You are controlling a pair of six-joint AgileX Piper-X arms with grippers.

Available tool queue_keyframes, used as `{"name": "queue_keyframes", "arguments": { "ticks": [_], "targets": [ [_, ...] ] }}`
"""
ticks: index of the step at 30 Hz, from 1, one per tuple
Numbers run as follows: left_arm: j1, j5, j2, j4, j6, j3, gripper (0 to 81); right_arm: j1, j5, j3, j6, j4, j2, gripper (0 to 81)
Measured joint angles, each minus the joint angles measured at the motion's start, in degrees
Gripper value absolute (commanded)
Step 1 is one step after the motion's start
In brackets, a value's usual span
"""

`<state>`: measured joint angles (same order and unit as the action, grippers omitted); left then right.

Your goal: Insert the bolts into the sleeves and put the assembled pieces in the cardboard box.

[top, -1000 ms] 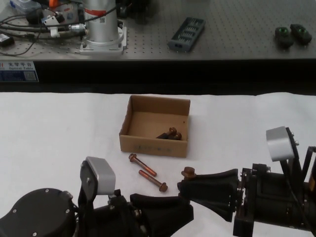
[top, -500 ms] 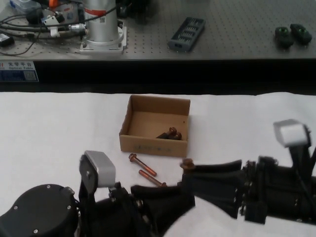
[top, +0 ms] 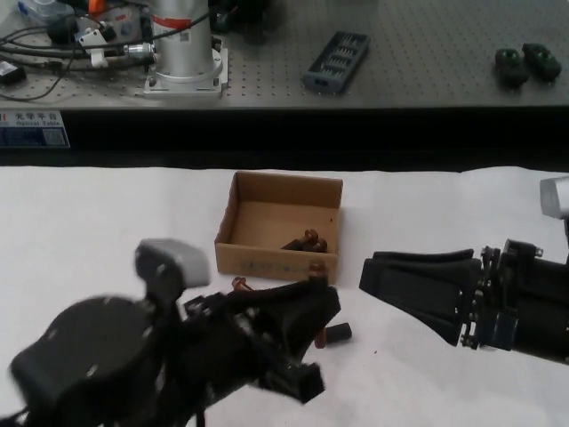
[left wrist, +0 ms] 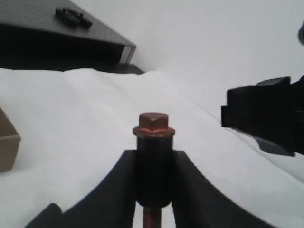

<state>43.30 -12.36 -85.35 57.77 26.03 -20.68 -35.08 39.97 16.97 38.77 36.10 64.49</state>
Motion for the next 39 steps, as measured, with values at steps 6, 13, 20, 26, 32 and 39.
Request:
{"name": "queue_keyframes", "arguments": {
  "ticks": [6, 13, 20, 26, 32, 39],
  "targets": [
    [-5.8, -2.0, -0.1, -17.1, -9.6, -9.1, 4.4, 0.0, 3.9, 0.0, 1.5, -6.7, 0.0, 4.3],
    [-18.4, -6.2, -4.9, -31.9, -17.2, -21.7, 4.4, 0.0, 5.3, 0.0, 1.0, -8.8, 0.0, 4.3],
    [-22.0, -9.5, -12.9, -40.2, -21.4, -32.5, 4.4, 0.0, 4.3, 0.0, -1.8, -14.0, -1.7, 4.3],
    [-21.7, -11.0, -18.9, -45.3, -26.4, -37.7, 4.4, 0.4, 2.7, 0.0, -4.0, -18.4, -4.9, 4.3],
    [-21.7, -11.0, -22.4, -47.0, -26.6, -39.6, 4.4, 1.3, 2.1, 0.2, -4.5, -19.2, -7.1, 4.3],
    [-21.7, -11.4, -24.6, -48.4, -28.7, -41.4, 4.4, 2.7, 2.7, 2.8, -4.7, -21.3, -7.8, 4.3]
  ]
}}
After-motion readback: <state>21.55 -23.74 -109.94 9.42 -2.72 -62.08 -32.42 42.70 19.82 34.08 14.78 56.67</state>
